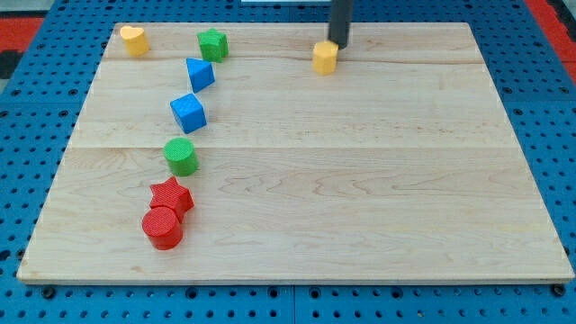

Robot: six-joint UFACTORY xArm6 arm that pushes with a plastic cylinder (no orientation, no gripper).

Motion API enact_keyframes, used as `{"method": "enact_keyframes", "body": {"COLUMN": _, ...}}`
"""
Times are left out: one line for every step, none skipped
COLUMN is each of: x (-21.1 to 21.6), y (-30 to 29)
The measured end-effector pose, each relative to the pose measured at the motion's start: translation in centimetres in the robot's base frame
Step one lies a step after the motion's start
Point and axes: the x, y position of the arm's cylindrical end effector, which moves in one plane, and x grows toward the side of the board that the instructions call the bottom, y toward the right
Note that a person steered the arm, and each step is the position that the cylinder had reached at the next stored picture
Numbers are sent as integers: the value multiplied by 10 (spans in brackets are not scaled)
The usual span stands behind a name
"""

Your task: Slide the blue triangle diagonally to the green star

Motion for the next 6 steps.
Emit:
{"method": "enact_keyframes", "body": {"x": 2, "y": -22}}
{"method": "enact_keyframes", "body": {"x": -11, "y": -32}}
{"method": "enact_keyframes", "body": {"x": 0, "y": -53}}
{"method": "enact_keyframes", "body": {"x": 21, "y": -77}}
{"method": "enact_keyframes", "body": {"x": 24, "y": -107}}
{"method": "enact_keyframes", "body": {"x": 22, "y": -133}}
